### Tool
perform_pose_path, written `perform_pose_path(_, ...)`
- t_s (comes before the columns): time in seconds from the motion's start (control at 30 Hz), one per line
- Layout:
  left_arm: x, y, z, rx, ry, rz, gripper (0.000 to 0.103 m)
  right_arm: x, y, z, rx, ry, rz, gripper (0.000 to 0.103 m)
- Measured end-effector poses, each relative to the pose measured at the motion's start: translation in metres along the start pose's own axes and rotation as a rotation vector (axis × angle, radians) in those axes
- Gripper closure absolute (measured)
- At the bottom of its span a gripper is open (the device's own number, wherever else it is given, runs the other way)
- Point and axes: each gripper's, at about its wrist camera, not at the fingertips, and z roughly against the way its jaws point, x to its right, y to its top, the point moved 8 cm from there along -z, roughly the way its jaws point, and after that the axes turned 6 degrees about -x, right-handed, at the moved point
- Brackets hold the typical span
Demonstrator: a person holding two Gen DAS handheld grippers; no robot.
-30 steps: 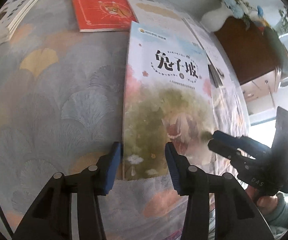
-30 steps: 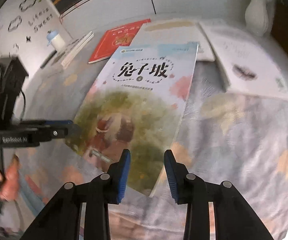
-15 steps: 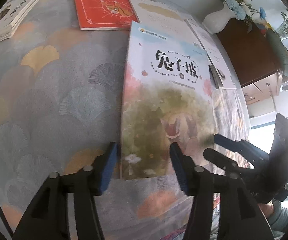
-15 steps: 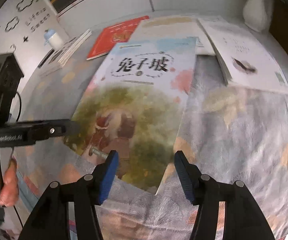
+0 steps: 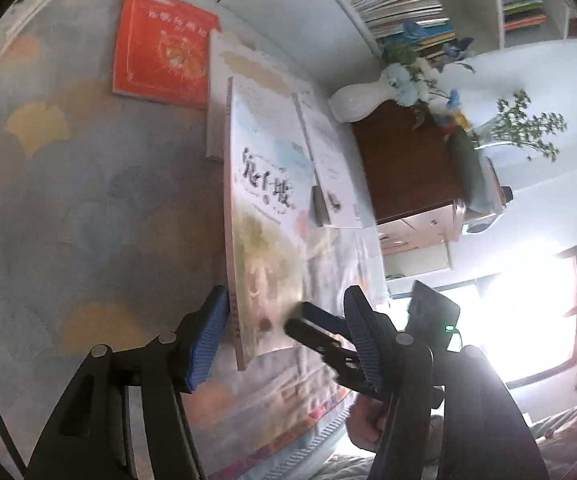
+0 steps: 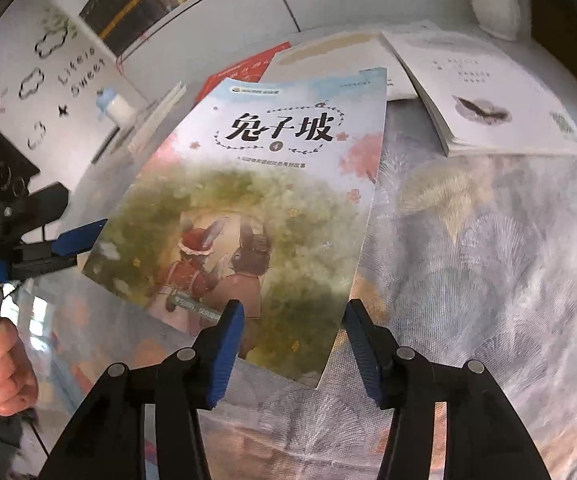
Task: Organize books
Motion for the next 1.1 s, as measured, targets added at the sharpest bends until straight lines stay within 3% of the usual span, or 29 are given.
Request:
perform_pose_path(0.07, -0.013, -0.002, -0.018, -0.034, 0.102, -0.01, 0.073, 0.002, 0.0, 0.001, 0.004, 0.019, -0.024, 0.051)
perform_pose_path(0.13, -0.022, -0.007, -0.038, -0.079, 0.153, -0.006, 0.083, 0.002, -0.001, 0.002, 0.007, 0.027, -0.032, 0.05)
perform_pose_path(0.23, -0.017, -0.011, -0.054, -0.107, 0.172, -0.027, 0.088, 0.001, -0.002, 0.003, 0.01, 0.02, -0.022, 0.05)
perform_pose_path(0.3, -0.007, -0.007, -0.055, -0.1, 0.133, -0.029, 0.088, 0.0, -0.002, 0.003, 0.003, 0.021, -0.016, 0.05)
perform_pose_path(0.4, 0.018, 0.006, -0.045, -0.086, 0.014, -0.029, 0.088, 0.005, -0.003, 0.006, -0.048, 0.066, -0.056, 0.05)
perform_pose_path(0.63, 0.039, 0.023, -0.03, -0.072, -0.17, 0.023, 0.088, 0.032, -0.003, 0.018, -0.075, 0.488, -0.406, 0.045)
perform_pose_path(0.73, 0.033, 0.025, -0.033, -0.077, -0.189, 0.059, 0.088, 0.036, 0.006, 0.014, -0.059, 0.601, -0.492, 0.045)
perform_pose_path(0.83, 0.023, 0.02, -0.035, -0.086, -0.208, 0.103, 0.088, 0.035, 0.016, 0.006, -0.042, 0.661, -0.535, 0.047)
perform_pose_path(0.87, 0.021, 0.02, -0.037, -0.087, -0.188, 0.102, 0.088, 0.033, 0.019, 0.004, -0.036, 0.669, -0.537, 0.051)
perform_pose_path(0.9, 0.018, 0.018, -0.038, -0.089, -0.145, 0.091, 0.088, 0.031, 0.021, 0.003, -0.032, 0.664, -0.532, 0.061)
perform_pose_path(0.97, 0.013, 0.016, -0.041, -0.105, -0.072, 0.07, 0.088, 0.027, 0.025, 0.002, -0.026, 0.589, -0.484, 0.067)
perform_pose_path(1.1, 0.007, 0.011, -0.051, -0.16, 0.119, -0.024, 0.086, 0.011, 0.028, 0.012, 0.0, 0.359, -0.268, 0.075)
